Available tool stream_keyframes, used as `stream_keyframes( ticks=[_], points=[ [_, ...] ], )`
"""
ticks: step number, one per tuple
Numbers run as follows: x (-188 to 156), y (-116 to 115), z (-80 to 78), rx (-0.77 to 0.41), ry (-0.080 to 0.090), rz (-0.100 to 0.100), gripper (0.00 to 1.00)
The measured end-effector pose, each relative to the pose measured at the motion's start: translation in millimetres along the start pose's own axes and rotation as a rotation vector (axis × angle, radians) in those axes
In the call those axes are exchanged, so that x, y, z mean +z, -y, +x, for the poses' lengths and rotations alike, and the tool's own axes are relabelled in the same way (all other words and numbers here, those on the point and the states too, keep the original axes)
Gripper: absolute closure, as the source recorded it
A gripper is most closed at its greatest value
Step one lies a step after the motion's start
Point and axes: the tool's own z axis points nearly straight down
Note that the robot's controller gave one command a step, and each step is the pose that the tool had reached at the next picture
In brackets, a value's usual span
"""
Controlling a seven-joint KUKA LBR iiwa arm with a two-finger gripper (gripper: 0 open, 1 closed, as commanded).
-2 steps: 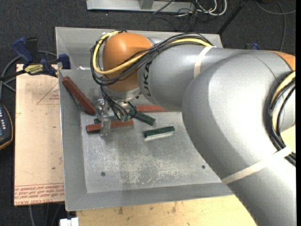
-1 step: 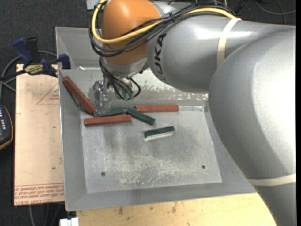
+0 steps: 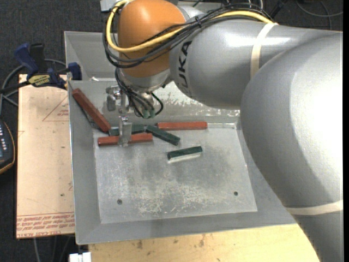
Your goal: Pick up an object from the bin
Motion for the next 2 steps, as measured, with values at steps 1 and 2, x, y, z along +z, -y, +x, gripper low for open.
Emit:
stream_keyframes(
  ticks=[1, 2],
  points=[
    [123.9, -8.6, 8.8, 0.032, -0.019, 0.001, 0.00],
    [118.3, -8.2, 5.0, 0.033, -0.003, 0.000, 1.00]
  ],
)
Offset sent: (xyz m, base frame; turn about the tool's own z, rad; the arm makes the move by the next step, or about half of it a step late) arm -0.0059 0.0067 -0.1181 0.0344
